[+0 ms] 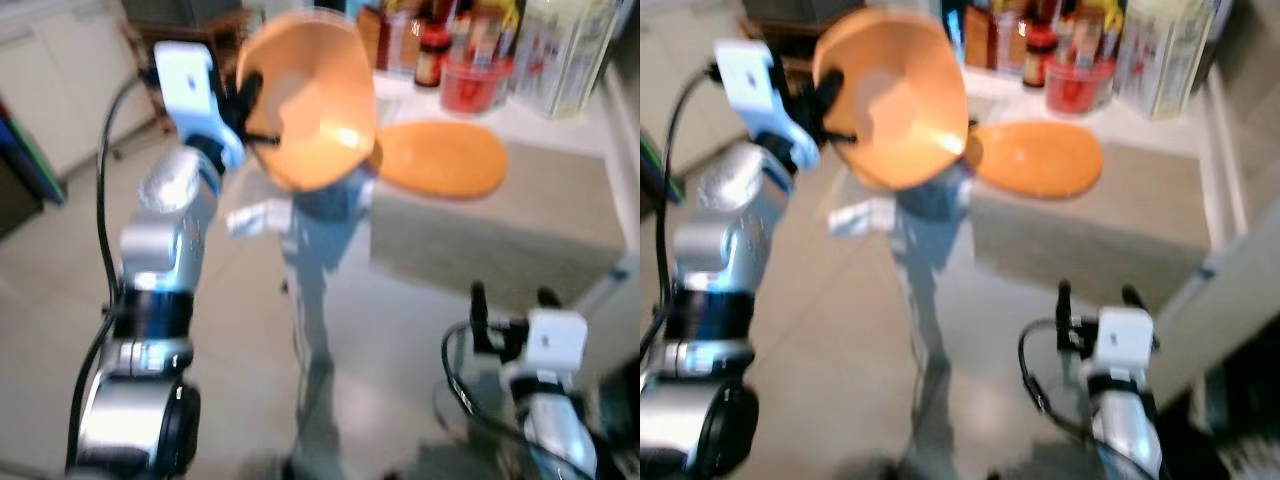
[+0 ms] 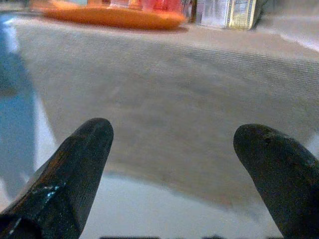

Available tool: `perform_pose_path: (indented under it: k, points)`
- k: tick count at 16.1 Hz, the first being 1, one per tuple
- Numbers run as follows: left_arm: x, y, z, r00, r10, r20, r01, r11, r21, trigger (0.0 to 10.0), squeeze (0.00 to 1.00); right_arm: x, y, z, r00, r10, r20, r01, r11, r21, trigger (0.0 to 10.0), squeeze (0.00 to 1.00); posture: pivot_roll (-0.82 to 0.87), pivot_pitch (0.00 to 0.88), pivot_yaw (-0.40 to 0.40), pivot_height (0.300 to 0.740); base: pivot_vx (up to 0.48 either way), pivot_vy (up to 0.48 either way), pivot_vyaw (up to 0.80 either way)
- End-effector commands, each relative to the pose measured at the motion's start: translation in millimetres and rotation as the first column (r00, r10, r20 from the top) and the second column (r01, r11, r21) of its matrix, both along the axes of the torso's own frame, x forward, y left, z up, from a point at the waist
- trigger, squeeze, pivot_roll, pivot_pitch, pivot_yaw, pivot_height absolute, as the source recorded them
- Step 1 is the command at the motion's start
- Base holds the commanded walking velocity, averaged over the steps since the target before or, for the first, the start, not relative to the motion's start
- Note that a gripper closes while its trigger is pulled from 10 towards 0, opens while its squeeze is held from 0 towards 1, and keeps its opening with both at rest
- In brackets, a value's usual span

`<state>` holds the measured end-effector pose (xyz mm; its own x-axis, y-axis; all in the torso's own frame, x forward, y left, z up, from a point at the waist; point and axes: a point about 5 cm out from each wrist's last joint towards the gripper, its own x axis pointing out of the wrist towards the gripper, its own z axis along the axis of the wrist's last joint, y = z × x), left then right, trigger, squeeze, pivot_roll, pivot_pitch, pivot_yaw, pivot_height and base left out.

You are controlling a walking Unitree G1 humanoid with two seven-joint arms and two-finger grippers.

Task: Setting the table

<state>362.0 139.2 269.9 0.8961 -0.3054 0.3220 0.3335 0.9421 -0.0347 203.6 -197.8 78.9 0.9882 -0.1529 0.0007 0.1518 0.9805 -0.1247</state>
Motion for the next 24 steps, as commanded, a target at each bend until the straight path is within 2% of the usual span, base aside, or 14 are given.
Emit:
perform_pose_path:
  k: [1, 3, 6, 13, 16, 22, 24]
  points:
    - [-2.0, -2.1, 9, 0.999, -0.017, 0.041, 0.017, 1.000, -0.005, 0.0, 0.00, -0.8, 1.1, -2, 1.000, -0.004, -0.017, 0.004, 1.000, 0.009, 10.0, 0.00, -0.10, 0.019, 0.042, 0.740, 0.000, 0.000, -0.59]
    - [-3.9, -1.3, 8, 0.999, -0.020, 0.043, 0.020, 1.000, -0.013, 0.0, 0.00, -1.3, 0.3, -2, 1.000, -0.006, -0.019, 0.006, 1.000, 0.007, 10.0, 0.00, -0.10, 0.019, 0.042, 0.740, 0.000, 0.000, -0.56]
    - [-17.4, -5.2, 10, 0.994, -0.088, 0.069, 0.090, 0.996, -0.022, 0.0, 0.00, -1.8, -0.8, -1, 1.000, 0.001, -0.011, -0.001, 1.000, -0.007, 10.0, 0.00, -0.10, 0.014, 0.036, 0.740, 0.000, 0.000, -0.37]
    - [-34.1, -10.0, 0, 0.983, -0.176, 0.048, 0.180, 0.980, -0.085, 0.0, 0.00, 5.8, -3.3, -3, 1.000, 0.018, -0.017, -0.018, 1.000, -0.017, 10.0, 0.00, -0.08, 0.000, 0.022, 0.740, 0.000, -0.450, 0.00]
    - [-37.2, -11.7, 1, 0.978, -0.199, 0.060, 0.204, 0.975, -0.084, 0.0, 0.00, 6.8, -4.2, -3, 1.000, 0.021, -0.019, -0.021, 1.000, -0.020, 10.0, 0.00, -0.08, 0.000, 0.018, 0.740, 0.000, -0.480, 0.00]
    - [-33.8, -7.8, 0, 0.983, -0.179, 0.046, 0.183, 0.978, -0.096, 0.0, 0.00, 7.2, -5.2, -5, 1.000, 0.020, -0.020, -0.020, 1.000, -0.018, 10.0, 0.00, -0.09, 0.000, 0.021, 0.740, 0.000, -0.101, 0.00]
    - [-33.3, -8.5, 0, 0.981, -0.191, 0.042, 0.195, 0.976, -0.098, 0.0, 0.00, 6.4, -5.6, -5, 1.000, 0.018, -0.021, -0.019, 1.000, -0.017, 10.0, 0.00, -0.09, 0.000, 0.023, 0.740, -0.405, -0.161, 0.00]
